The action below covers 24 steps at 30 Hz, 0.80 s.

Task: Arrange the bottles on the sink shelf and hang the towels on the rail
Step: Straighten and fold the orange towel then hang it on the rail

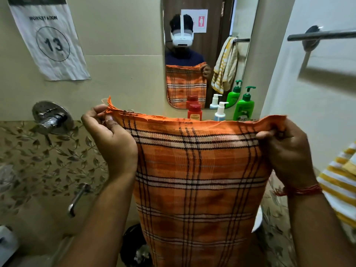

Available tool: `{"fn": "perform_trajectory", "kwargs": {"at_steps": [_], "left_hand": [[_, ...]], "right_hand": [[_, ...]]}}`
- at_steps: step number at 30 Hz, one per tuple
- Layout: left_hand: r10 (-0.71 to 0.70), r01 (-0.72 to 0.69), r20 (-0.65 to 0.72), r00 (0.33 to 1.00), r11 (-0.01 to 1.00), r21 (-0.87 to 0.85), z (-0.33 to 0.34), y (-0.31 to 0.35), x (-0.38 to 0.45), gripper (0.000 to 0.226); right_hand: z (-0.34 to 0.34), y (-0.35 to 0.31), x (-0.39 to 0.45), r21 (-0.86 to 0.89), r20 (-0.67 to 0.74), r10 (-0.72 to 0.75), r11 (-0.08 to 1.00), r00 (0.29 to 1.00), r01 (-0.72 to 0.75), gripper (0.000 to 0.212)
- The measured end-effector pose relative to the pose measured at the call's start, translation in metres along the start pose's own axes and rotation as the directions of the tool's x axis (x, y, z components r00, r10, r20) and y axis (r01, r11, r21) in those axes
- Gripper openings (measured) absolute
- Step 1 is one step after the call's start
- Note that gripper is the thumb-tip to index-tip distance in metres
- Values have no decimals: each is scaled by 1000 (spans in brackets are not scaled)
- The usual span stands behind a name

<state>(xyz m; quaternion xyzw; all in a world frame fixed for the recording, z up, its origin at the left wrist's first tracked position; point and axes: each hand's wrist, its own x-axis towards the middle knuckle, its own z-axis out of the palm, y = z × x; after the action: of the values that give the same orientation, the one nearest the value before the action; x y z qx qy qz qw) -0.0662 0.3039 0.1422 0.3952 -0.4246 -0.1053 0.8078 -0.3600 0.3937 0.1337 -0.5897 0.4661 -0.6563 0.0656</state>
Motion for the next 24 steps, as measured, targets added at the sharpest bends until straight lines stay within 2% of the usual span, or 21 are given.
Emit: {"fn": "perform_trajectory", "kwargs": {"at_steps": [3, 7, 10, 13, 15, 18, 21, 24], "left_hand": [[11, -12, -30, 999, 1000, -6, -3, -1, -1, 24], [42, -42, -27, 999, 999, -11, -3, -2, -5, 24], [72, -72, -15, 997, 997, -9, -3, -3, -5, 23], [89, -89, -10, 996, 996, 4, -3, -6, -5, 23], [88, -88, -9, 996, 996, 5, -2, -8, -6, 23], [90, -90, -2, 996, 996, 30, -1, -10, -7, 22], [80, -80, -9, 997, 995, 57, -1, -12, -9, 21], [19, -21, 31, 999, 996, 82, -1, -17, -5, 22]], "right_hand": [[1, 5, -2, -11, 58, -47, 999, 997, 48, 14], [7, 19, -7, 22, -41, -130, 991, 991, 131, 12], [11, 27, -7, 38, -103, -150, 987, 983, 154, 16], [20, 29, -8, 58, -174, -159, 984, 972, 171, 11], [26, 30, -8, 45, -218, -139, 987, 966, 153, 11], [32, 27, -8, -71, -298, -128, 991, 946, 111, 7], [36, 24, -9, -136, -376, -106, 989, 921, 59, 12], [37, 25, -2, -170, -340, 31, 981, 940, -94, 18]]}}
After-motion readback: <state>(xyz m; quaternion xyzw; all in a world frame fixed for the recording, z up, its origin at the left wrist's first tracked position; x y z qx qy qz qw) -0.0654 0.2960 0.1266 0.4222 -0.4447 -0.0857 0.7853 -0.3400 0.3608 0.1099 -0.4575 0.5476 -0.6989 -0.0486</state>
